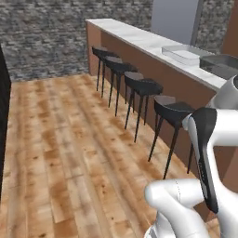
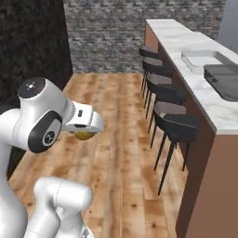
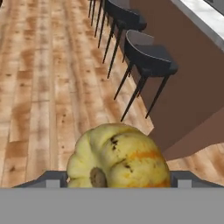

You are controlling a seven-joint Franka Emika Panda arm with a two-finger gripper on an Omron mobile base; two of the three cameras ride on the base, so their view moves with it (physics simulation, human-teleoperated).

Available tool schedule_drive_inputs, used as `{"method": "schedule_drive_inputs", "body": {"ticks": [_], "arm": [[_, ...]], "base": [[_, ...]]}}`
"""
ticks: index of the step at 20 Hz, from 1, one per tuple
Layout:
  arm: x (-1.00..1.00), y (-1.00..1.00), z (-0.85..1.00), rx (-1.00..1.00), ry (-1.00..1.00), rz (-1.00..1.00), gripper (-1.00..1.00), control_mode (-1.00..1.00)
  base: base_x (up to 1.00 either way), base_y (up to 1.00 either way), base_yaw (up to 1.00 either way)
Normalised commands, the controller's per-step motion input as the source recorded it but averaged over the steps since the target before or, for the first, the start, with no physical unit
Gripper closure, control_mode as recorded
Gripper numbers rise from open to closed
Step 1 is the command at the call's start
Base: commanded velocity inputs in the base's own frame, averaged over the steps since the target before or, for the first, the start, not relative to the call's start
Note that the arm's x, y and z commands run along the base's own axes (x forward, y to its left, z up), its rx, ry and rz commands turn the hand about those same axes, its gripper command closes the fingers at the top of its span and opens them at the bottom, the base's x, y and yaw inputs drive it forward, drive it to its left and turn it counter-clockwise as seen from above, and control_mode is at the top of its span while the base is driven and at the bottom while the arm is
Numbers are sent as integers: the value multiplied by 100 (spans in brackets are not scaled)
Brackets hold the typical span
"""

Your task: Place the cold items (broccoli and squash) from the fridge in one tupperware on the dining counter. Place the warm items (hot dog and kebab skewer) in the stove area in another tupperware.

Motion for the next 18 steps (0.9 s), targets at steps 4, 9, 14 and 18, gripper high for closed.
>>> {"method": "schedule_drive_inputs", "body": {"ticks": [4, 9, 14, 18], "arm": [[0, 0, 0, 0, 0, 0, 100, 100], [0, 0, 0, 0, 0, 0, 100, 100], [0, 0, 0, 0, 0, 0, 100, 100], [0, 0, 0, 0, 0, 0, 100, 100]], "base": [[100, 57, -43], [100, 59, -50], [95, 74, -58], [81, 89, -64]]}}
